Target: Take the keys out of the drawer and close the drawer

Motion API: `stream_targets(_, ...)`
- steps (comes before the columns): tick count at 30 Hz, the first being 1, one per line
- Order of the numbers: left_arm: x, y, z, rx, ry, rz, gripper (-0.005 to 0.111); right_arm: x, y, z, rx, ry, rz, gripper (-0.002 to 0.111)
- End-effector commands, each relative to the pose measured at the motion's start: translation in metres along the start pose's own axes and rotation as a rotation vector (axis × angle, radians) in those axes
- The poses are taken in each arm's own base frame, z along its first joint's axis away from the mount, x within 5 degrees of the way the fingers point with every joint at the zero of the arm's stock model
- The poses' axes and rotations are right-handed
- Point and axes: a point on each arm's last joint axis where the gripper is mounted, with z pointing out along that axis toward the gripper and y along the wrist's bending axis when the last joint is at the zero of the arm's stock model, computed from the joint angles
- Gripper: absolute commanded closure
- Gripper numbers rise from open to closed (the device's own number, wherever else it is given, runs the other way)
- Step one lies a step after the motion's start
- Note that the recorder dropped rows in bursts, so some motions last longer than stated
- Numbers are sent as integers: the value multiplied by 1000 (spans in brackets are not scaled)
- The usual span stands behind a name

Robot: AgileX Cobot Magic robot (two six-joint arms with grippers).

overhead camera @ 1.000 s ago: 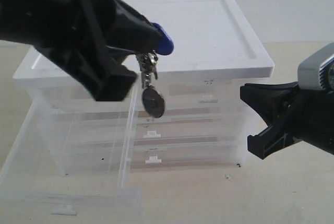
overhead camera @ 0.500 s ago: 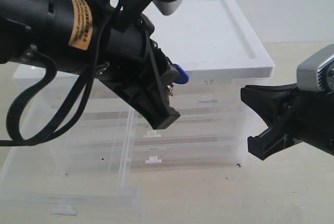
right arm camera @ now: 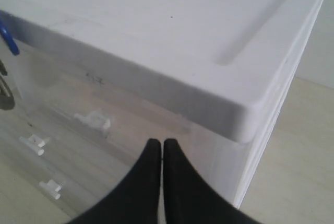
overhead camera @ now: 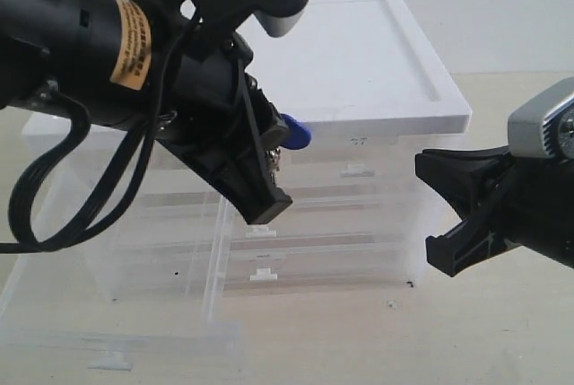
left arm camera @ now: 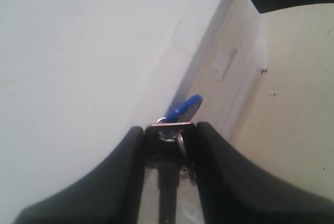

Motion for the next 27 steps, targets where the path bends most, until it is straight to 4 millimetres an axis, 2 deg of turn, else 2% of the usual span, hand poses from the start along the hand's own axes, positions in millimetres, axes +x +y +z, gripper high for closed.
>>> stream_targets(1, 1, 4, 2, -7, 6, -23, 98, -2, 0, 0, -4, -6, -9, 108)
stream_targets(6, 1, 4, 2, -10, 6, -19, 77, -2, 0, 0, -4, -6, -9, 108)
stream_targets(9, 1, 4, 2, -10, 5, -18, 73, -2, 0, 0, -4, -6, -9, 108)
stream_targets(22, -2, 3, 1, -7, -19, -41, 73, -2, 0, 0, -4, -6, -9, 108)
stream_targets(24, -5, 0, -7, 4, -50, -37, 75, -2, 0, 0, -4, -6, -9, 108)
stream_targets(26, -9, -6, -26, 19, -99, -23, 84, -2, 0, 0, -4, -6, -9, 108)
stream_targets(27, -8, -11, -42, 37, -107, -17, 95, -2, 0, 0, -4, -6, -9, 108)
